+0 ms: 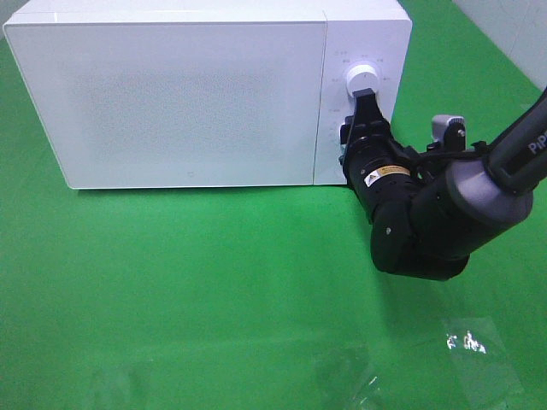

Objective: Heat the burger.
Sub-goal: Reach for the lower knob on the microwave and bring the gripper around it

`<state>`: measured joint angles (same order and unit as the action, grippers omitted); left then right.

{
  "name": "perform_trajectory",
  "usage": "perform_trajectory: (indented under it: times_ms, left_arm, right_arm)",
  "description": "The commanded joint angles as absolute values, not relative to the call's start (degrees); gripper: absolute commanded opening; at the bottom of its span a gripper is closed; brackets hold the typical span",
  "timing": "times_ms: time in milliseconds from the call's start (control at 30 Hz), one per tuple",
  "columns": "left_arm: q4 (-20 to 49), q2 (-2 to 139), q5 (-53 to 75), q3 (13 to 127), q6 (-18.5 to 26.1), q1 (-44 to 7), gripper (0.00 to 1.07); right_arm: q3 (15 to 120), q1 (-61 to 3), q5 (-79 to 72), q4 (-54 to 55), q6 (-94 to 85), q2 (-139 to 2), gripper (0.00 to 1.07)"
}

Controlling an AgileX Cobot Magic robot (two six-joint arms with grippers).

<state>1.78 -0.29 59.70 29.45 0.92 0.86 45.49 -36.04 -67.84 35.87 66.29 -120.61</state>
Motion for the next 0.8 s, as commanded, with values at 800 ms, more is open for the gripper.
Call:
perform_trajectory:
  times_ms: [800]
  left_arm:
    - [1.78,-1.72,59.24,29.22,0.80,1.03,1.00]
  right_arm:
    - [48.76,-36.67,-78.15,19.77,79.64,-119.63,0.02]
